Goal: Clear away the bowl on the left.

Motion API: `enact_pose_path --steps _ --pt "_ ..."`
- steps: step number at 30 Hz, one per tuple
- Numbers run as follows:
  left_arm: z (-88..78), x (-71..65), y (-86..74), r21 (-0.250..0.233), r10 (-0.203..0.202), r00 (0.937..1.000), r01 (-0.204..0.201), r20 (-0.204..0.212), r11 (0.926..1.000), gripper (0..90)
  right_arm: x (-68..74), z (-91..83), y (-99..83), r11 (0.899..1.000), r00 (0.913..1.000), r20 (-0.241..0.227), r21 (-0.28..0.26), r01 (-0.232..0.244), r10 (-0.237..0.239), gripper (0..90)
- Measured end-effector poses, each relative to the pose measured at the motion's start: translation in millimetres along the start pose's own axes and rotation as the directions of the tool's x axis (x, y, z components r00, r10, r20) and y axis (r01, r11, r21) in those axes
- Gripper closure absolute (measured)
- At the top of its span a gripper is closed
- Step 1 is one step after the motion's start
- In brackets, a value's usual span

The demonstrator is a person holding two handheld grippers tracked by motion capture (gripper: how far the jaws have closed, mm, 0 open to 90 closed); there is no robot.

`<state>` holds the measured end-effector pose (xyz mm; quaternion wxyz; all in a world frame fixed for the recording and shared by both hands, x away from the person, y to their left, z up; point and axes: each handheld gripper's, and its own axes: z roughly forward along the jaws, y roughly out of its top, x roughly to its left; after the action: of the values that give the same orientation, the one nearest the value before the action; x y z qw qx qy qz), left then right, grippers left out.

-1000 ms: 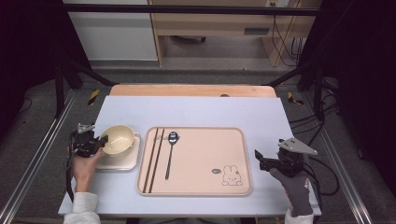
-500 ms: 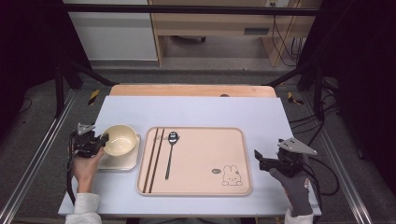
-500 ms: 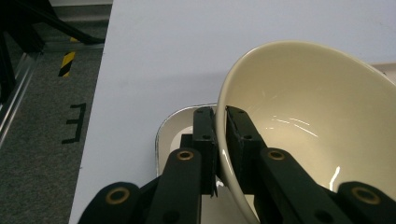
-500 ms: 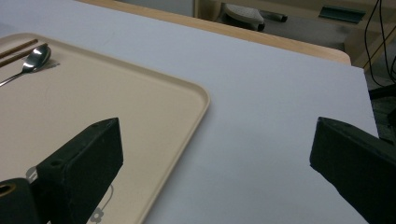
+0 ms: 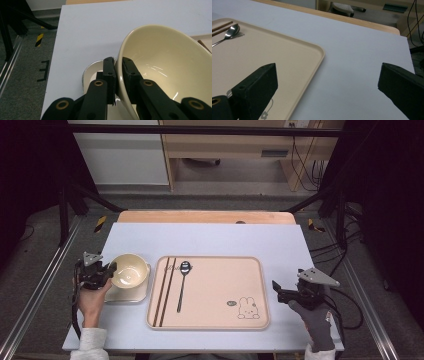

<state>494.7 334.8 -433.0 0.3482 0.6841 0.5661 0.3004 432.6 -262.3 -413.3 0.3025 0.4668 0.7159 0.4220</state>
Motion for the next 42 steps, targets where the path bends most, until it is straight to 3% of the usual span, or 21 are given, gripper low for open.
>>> enact_pose_path --steps 13,27,42 --pt "-21.7 -10.7 11.5 -0.071 0.005 0.9997 -0.003 0.024 0.9975 82.4 -0.5 -0.9 0.3 1.000 1.0000 0.002 -0.006 0.002 -0.002 2.9" --pt "-39.2 -28.7 22.0 -0.136 0.040 0.9967 -0.031 0.070 0.9902 82.4 0.1 -1.4 0.5 1.000 1.0000 0.001 -0.006 -0.003 0.003 2.9" --pt "-46.2 -63.2 29.7 -0.174 0.124 0.9848 -0.102 0.121 0.9795 82.4 -0.2 -1.0 0.3 1.000 1.0000 0.003 -0.004 0.003 -0.003 2.9"
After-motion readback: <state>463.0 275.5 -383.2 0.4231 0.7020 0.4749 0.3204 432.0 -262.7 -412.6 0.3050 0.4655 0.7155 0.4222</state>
